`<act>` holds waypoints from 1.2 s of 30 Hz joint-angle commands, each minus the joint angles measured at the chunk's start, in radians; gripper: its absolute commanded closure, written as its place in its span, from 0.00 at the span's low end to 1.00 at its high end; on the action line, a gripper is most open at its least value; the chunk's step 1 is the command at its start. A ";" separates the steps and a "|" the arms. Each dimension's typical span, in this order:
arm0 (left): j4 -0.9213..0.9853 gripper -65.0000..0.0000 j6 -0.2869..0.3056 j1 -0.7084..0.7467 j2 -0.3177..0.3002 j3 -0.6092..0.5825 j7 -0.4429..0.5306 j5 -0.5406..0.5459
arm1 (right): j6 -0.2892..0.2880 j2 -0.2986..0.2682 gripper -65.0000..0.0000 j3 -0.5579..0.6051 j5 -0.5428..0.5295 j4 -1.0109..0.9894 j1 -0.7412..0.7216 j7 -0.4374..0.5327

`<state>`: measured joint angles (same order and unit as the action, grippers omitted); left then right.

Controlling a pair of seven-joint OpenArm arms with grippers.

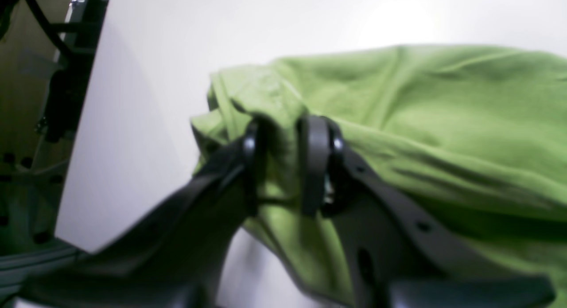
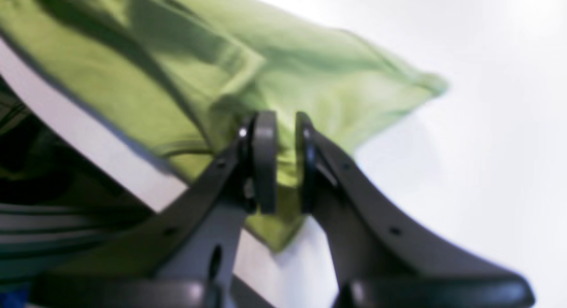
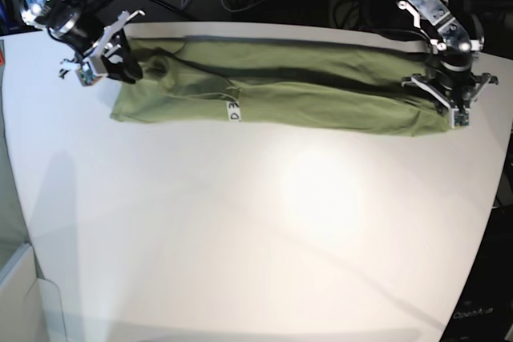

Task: Fold the T-shirt properly

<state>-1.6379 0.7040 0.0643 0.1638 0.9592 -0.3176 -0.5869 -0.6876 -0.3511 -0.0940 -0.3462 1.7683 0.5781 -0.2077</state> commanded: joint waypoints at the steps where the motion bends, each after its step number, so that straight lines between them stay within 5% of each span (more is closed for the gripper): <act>1: -0.017 0.82 -0.006 -0.007 -0.007 -0.003 0.022 0.009 | -0.007 -0.012 0.91 -0.008 -0.015 0.011 -0.022 0.026; 15: -0.018 0.82 -0.006 -0.007 -0.007 -0.001 0.021 0.005 | -0.007 -0.032 0.91 0.004 -0.009 -0.104 -0.120 0.026; 28: -0.009 0.82 -0.006 -0.007 -0.007 -0.006 0.022 0.005 | -0.008 -0.038 0.91 0.139 -0.009 -0.098 -0.108 0.026; 36: -0.008 0.82 -0.006 -0.007 -0.007 -0.006 0.024 0.005 | -0.011 -0.105 0.91 0.234 0.000 -0.098 -0.062 0.030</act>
<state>-1.6310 0.7036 0.0647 0.1642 0.9573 -0.3172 -0.5907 -0.6910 -0.4397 0.1474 -0.3367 1.6550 0.5110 -0.2028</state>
